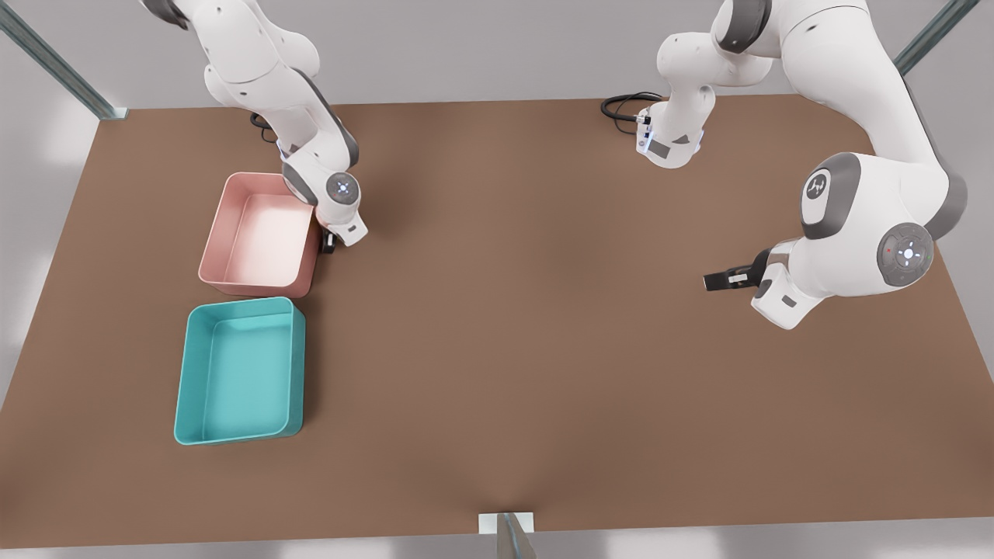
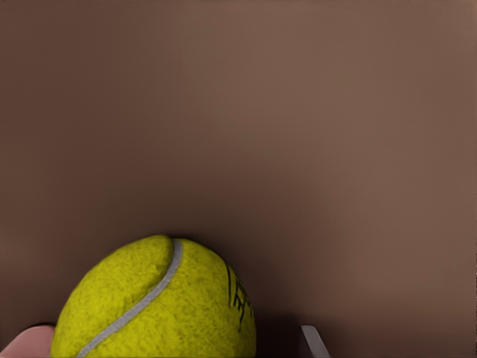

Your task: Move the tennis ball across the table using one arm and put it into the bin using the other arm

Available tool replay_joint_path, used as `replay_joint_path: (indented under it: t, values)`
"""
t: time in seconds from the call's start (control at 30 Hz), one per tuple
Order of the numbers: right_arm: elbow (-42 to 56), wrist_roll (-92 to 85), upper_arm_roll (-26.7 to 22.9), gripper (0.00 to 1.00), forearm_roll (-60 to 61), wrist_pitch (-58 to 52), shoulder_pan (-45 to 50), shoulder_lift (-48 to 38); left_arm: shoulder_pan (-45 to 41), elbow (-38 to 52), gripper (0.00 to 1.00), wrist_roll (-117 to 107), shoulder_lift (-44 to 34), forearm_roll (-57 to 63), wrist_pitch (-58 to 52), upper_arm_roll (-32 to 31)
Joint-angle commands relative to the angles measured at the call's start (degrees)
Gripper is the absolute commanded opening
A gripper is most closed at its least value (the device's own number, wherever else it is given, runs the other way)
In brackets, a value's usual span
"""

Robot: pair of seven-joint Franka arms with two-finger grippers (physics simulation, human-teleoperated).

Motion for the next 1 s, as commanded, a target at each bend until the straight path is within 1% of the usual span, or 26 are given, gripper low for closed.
replay_joint_path:
  t: [0.0, 0.03, 0.07, 0.13, 0.17, 0.2, 0.3, 0.43, 0.5, 0.63, 0.7, 0.83, 0.87, 0.93, 0.97]
  values:
    - [0.2, 1.8, 0.0, 0.97, 0.0, 0.3, -0.1, 0.3, 0.0, 0.0, 1.00, -0.1, -0.1, 0.0, -0.1, 0.0]
    - [0.3, 1.8, 0.0, 0.90, 0.0, 0.3, -0.1, 0.4, -0.1, 0.0, 1.00, -0.2, -0.1, -0.1, -0.1, 0.0]
    - [0.3, 1.8, 0.0, 0.79, 0.0, 0.3, 0.0, 0.4, -0.1, 0.0, 1.00, -0.2, -0.1, -0.1, -0.1, 0.0]
    - [0.6, 1.8, 0.1, 0.67, -0.1, 0.2, 0.3, 0.6, -0.1, 0.0, 1.00, -0.1, -0.1, 0.0, -0.1, 0.0]
    - [0.7, 1.9, 0.1, 0.58, -0.2, 0.2, 0.3, 0.6, -0.1, 0.0, 1.00, -0.1, -0.1, 0.0, -0.1, 0.0]
    - [0.8, 1.9, 0.1, 0.55, -0.1, 0.1, 0.3, 0.5, 0.0, 0.0, 1.00, -0.1, -0.1, 0.0, -0.1, 0.0]
    - [1.3, 1.9, 0.2, 0.55, -0.1, 0.0, 0.3, 0.1, 0.0, 0.0, 1.00, 0.0, -0.1, 0.0, -0.1, -0.1]
    - [4.6, 2.0, 0.5, 0.55, 0.0, -0.4, 1.2, -0.1, 0.0, 0.0, 1.00, -0.1, -0.1, 0.0, -0.1, 0.0]
    - [7.6, 2.0, 1.1, 0.55, 0.4, -0.4, 1.7, 0.1, 0.0, 0.0, 1.00, -0.1, -0.1, 0.0, -0.1, -0.1]
    - [15.3, 1.7, 1.2, 0.55, 6.0, -1.3, 1.6, 0.7, 0.0, 0.0, 1.00, -0.1, -0.1, 0.0, -0.1, 0.0]
    - [17.7, 1.6, 1.2, 0.55, 9.1, -2.7, -0.4, 0.4, -0.1, 0.0, 1.00, -0.2, -0.1, -0.1, -0.1, 0.0]
    - [21.1, 0.8, 1.2, 0.55, 9.5, -2.9, -8.6, 0.2, -0.8, 2.0, 1.00, -0.2, -0.5, 0.2, -0.2, -0.3]
    - [21.5, 0.5, 1.1, 0.55, 12.1, -3.6, -10.2, -0.1, -0.7, 2.0, 1.00, -0.2, -0.5, 0.2, -0.1, -0.2]
    - [26.6, -3.3, 1.0, 0.55, 17.9, -9.7, -14.6, -0.4, -1.0, 3.0, 1.00, -2.6, -0.4, 0.1, 0.0, -0.2]
    - [28.9, -3.5, 0.7, 0.55, 18.4, -11.1, -15.7, -0.1, -0.5, 2.9, 1.00, -2.6, 1.3, 0.0, 0.5, 0.0]
